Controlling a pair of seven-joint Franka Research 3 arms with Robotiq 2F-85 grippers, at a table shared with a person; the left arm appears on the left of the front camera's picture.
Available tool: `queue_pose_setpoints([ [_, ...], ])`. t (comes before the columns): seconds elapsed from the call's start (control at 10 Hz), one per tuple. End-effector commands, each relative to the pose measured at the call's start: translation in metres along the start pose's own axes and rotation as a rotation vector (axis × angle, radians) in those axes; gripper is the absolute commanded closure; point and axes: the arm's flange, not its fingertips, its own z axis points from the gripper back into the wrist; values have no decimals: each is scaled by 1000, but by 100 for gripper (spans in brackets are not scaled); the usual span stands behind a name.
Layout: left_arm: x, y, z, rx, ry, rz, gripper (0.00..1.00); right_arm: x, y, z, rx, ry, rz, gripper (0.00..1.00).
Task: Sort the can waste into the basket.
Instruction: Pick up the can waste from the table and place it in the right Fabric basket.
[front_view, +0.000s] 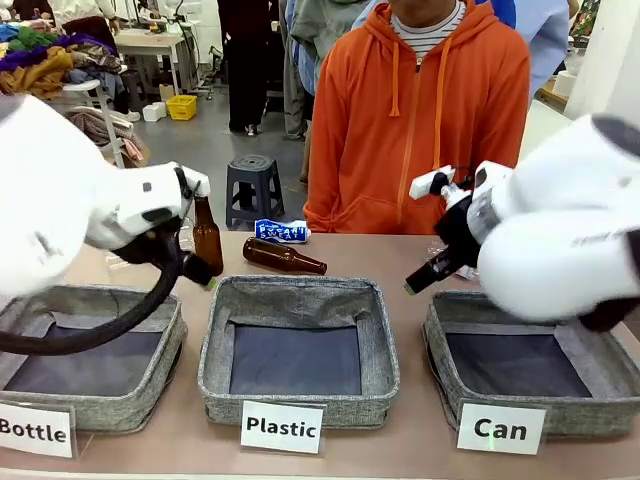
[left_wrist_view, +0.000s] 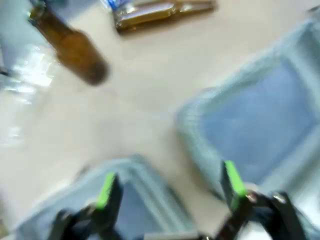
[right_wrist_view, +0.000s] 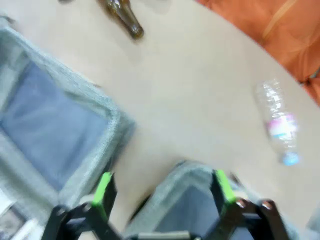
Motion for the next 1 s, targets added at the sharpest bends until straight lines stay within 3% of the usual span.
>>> queue_pose_setpoints([
  [0.0,0,5,87,-236,29,55,0,2,-28,88,202,15,-140,0],
  [0.2,-38,46,132,-504,64,36,0,-40,-74,141,461,-65,-263,0],
  [0.3,-58,89,147,-621,43,94,0,-70,-108,155,513,-142,-368,0],
  [0.4,-75,143,158,-703,-28,235,0,-105,-145,166,582,-244,-482,0],
  [0.5,-104,192,164,-753,-155,393,0,-144,-180,172,625,-366,-584,0],
  [0.7,-188,274,161,-860,-471,663,0,-217,-243,161,661,-473,-829,0],
  [0.8,-213,292,157,-869,-577,787,0,-245,-262,153,678,-511,-913,0],
  [0.9,-229,292,151,-885,-625,828,0,-269,-276,146,682,-534,-998,0],
])
